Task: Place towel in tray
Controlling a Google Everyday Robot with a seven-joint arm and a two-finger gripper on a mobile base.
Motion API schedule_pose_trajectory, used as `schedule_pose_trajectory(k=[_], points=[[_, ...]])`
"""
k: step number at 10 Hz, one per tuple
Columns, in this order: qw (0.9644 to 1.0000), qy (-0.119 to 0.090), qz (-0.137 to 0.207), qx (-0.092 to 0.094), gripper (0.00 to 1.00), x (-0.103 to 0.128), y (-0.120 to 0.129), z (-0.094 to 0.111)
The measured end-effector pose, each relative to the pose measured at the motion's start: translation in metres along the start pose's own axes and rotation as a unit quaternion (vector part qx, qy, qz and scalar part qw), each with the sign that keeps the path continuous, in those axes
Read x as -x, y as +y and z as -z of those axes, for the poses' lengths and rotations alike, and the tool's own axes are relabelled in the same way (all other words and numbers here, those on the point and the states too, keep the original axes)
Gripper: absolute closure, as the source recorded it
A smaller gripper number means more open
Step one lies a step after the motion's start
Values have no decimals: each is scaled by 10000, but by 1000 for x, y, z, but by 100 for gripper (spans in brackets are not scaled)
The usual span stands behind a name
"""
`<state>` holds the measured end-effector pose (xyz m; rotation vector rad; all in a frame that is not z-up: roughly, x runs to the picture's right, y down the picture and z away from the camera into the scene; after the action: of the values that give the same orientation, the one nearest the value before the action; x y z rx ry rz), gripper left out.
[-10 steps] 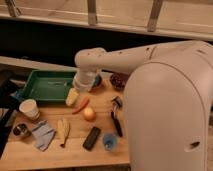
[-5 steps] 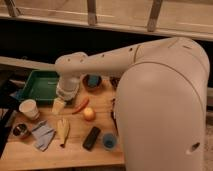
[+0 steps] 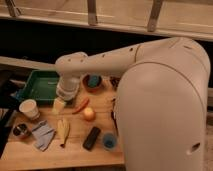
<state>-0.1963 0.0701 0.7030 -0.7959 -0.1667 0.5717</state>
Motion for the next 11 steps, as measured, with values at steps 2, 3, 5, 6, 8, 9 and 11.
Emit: schedule_pose_trajectory(k=[2, 3, 5, 6, 8, 9, 11], points=[[9988, 0, 483, 59, 20, 19, 20, -10], [9969, -22, 777, 137, 20, 39, 41, -22], [9925, -22, 1187, 289, 20, 74, 72, -45], [9887, -7, 1441, 408, 20, 96, 91, -62], [9803, 35, 1860, 664, 20, 125, 115, -97], [9772, 48, 1972, 782, 20, 132, 123, -113], [9764, 6, 1997, 819, 20, 134, 125, -121]])
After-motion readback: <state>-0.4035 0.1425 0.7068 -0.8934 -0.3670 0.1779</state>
